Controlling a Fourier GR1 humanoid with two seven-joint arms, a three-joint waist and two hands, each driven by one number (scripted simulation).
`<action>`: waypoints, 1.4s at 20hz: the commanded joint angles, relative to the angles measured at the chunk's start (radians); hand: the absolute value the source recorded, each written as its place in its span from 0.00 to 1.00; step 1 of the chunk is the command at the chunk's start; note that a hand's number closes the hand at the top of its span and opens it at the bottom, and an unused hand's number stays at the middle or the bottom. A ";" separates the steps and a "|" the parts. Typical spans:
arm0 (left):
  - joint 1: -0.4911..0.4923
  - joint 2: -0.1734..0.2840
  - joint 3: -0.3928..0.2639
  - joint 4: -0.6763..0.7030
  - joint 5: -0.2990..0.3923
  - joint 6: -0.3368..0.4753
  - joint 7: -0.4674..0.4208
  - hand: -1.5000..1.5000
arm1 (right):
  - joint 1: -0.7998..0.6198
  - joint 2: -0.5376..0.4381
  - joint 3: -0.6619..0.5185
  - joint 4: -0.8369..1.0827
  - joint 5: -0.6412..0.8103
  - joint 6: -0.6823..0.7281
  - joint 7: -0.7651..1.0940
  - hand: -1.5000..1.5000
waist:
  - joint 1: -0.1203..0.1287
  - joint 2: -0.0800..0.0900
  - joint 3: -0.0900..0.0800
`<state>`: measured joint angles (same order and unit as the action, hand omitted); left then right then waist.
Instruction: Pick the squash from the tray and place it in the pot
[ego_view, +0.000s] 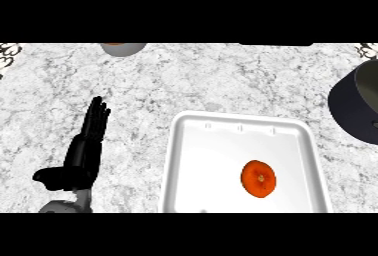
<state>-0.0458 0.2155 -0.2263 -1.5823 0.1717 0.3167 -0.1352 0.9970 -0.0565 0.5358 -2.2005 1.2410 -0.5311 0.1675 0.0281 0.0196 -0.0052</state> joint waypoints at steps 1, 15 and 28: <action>-0.013 -0.018 -0.017 0.009 -0.017 0.004 0.003 0.50 | -0.134 0.054 0.041 0.033 0.176 0.147 0.241 0.00 | -0.005 -0.005 0.002; 0.000 -0.040 0.050 0.005 -0.044 -0.026 0.036 0.50 | -0.599 0.056 0.087 0.272 0.138 0.296 0.604 0.00 | -0.029 -0.020 0.005; 0.035 -0.072 0.070 0.003 -0.090 -0.059 0.001 0.50 | -0.798 0.056 -0.008 0.512 0.172 0.166 0.555 1.00 | -0.025 -0.020 0.005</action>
<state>-0.0081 0.1488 -0.1481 -1.5748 0.1073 0.2493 -0.1369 0.2860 -0.0122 0.5516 -1.8108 1.3320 -0.3129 0.7342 -0.0019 -0.0082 -0.0070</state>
